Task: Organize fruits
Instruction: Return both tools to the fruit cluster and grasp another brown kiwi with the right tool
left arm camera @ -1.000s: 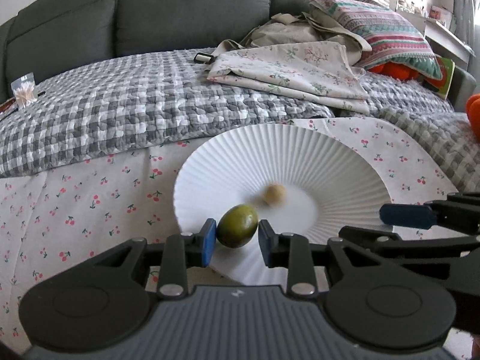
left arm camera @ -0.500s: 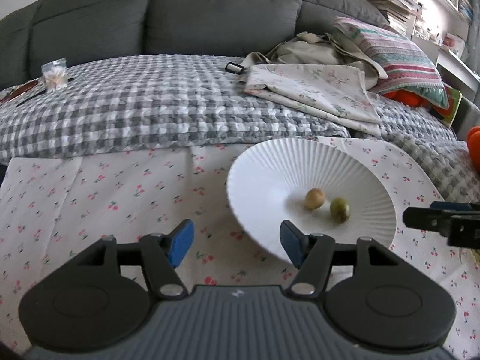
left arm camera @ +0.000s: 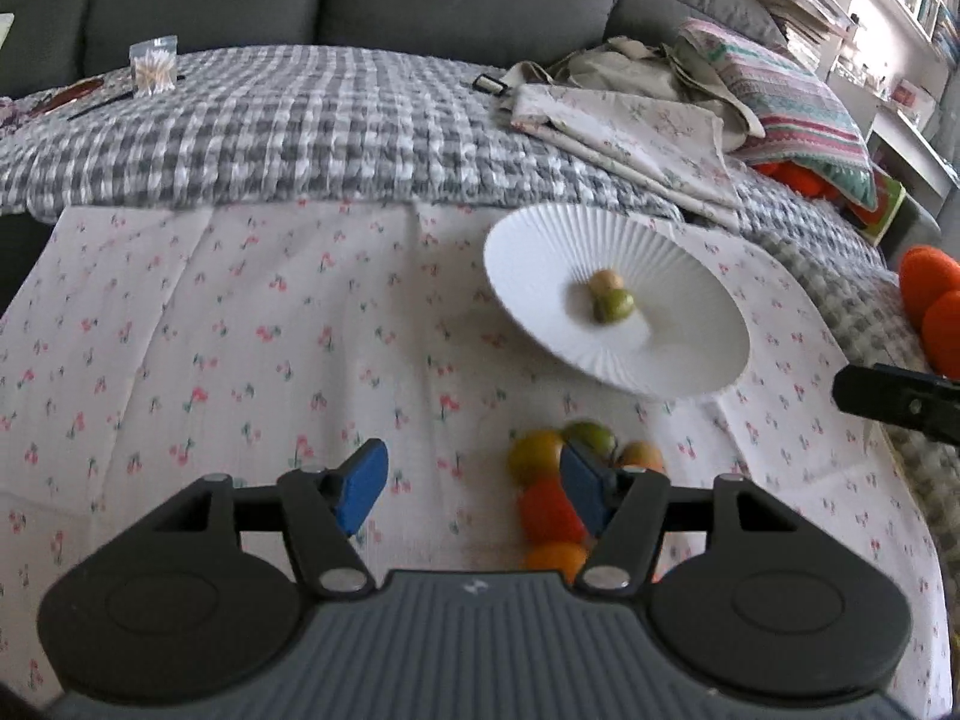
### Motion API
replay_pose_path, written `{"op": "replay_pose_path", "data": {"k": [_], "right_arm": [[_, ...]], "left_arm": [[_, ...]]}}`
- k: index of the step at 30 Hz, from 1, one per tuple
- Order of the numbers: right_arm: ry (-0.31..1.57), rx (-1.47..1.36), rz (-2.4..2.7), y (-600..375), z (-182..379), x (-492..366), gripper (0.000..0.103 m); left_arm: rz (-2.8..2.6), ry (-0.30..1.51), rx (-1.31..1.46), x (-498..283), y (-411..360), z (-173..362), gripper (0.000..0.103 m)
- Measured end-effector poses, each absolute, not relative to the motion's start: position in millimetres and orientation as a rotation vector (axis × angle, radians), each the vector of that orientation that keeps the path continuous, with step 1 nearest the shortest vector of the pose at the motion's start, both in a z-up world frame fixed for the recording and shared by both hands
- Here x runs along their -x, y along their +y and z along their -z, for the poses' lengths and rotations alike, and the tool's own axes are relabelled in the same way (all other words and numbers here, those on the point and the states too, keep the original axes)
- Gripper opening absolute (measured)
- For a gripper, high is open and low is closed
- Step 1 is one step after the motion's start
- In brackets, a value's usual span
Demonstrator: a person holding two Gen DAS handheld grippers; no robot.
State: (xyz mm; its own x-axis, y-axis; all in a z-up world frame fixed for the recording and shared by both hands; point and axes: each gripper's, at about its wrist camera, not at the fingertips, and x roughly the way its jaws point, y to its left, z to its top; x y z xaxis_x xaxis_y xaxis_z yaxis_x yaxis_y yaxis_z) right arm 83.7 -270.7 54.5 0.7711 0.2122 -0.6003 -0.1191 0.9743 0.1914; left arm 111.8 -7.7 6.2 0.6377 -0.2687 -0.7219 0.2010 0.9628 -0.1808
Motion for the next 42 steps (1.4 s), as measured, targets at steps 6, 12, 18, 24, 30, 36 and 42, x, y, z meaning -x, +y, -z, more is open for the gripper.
{"op": "replay_pose_path", "data": {"k": [6, 12, 18, 24, 30, 36, 42], "right_arm": [[0.713, -0.15, -0.228, -254, -51, -65, 0.081], [0.775, -0.083, -0.254, -243, -38, -60, 0.082], [0.815, -0.061, -0.269, -240, -25, -59, 0.082], [0.846, -0.026, -0.267, -232, -14, -59, 0.082], [0.875, -0.035, -0.299, -226, -6, -60, 0.081], [0.908, -0.016, -0.318, -220, 3, -61, 0.079], [0.932, -0.013, -0.334, -217, 10, -63, 0.077]], "left_arm": [[0.309, 0.86, 0.053, -93, -11, 2, 0.063], [0.332, 0.895, 0.034, -89, -18, 14, 0.063], [0.355, 0.904, 0.052, -90, -23, 19, 0.063], [0.374, 0.92, 0.012, -90, -29, 28, 0.063], [0.388, 0.921, -0.026, -89, -34, 32, 0.062], [0.391, 0.911, -0.042, -90, -36, 33, 0.059], [0.422, 0.907, -0.042, -89, -37, 32, 0.045]]}}
